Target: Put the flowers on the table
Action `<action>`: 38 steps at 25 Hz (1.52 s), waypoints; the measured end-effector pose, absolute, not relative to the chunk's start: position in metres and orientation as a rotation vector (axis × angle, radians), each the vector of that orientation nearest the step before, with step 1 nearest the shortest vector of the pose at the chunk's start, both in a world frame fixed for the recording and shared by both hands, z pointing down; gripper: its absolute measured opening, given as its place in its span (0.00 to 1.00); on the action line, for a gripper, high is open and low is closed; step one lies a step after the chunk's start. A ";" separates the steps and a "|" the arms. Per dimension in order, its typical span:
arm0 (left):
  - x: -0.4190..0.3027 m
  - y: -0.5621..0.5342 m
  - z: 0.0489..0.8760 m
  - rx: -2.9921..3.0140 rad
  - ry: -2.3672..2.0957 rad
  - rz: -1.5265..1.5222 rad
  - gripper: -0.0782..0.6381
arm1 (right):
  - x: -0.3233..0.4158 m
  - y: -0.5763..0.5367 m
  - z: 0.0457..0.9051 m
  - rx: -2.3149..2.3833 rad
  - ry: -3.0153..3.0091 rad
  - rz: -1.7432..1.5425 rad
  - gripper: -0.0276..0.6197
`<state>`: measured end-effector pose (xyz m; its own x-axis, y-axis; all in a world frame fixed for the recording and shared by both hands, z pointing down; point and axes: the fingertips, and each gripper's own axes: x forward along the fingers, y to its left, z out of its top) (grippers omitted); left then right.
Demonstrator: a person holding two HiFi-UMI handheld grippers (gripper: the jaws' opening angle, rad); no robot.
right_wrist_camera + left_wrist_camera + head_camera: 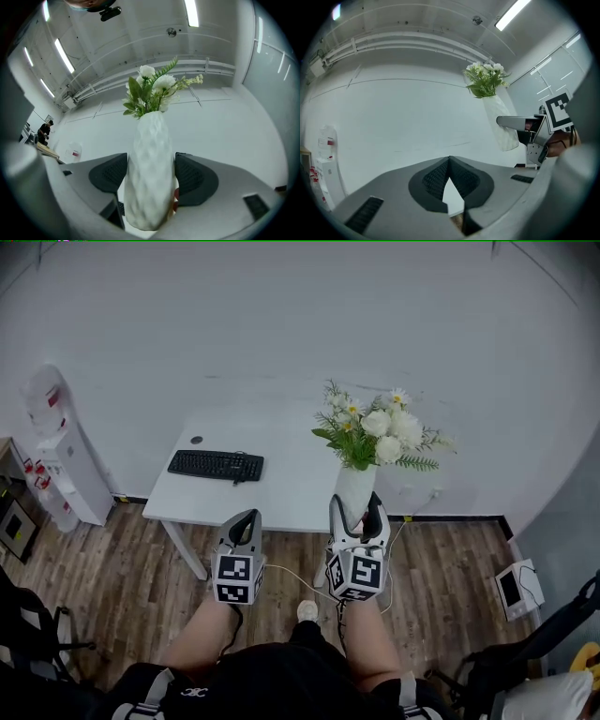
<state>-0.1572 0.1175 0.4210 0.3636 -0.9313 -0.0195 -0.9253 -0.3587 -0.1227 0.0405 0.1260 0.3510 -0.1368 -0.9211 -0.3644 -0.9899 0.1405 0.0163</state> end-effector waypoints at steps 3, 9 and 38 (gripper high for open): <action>-0.155 0.062 0.420 -2.496 1.715 -0.079 0.12 | 0.044 0.068 0.351 -1.855 2.152 0.362 0.55; -0.138 -0.063 0.420 -2.514 1.751 -0.111 0.12 | 0.062 -0.068 0.348 -1.845 2.177 0.305 0.55; -0.051 -0.442 0.449 -2.529 1.932 -0.283 0.12 | 0.156 -0.500 0.386 -1.854 2.296 0.166 0.55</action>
<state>-0.0512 -0.4417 0.4487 0.2539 -0.9517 0.1724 -0.9612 -0.2681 -0.0645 0.1565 -0.4996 0.3861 -0.2027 -0.9556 -0.2139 -0.9764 0.2137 -0.0297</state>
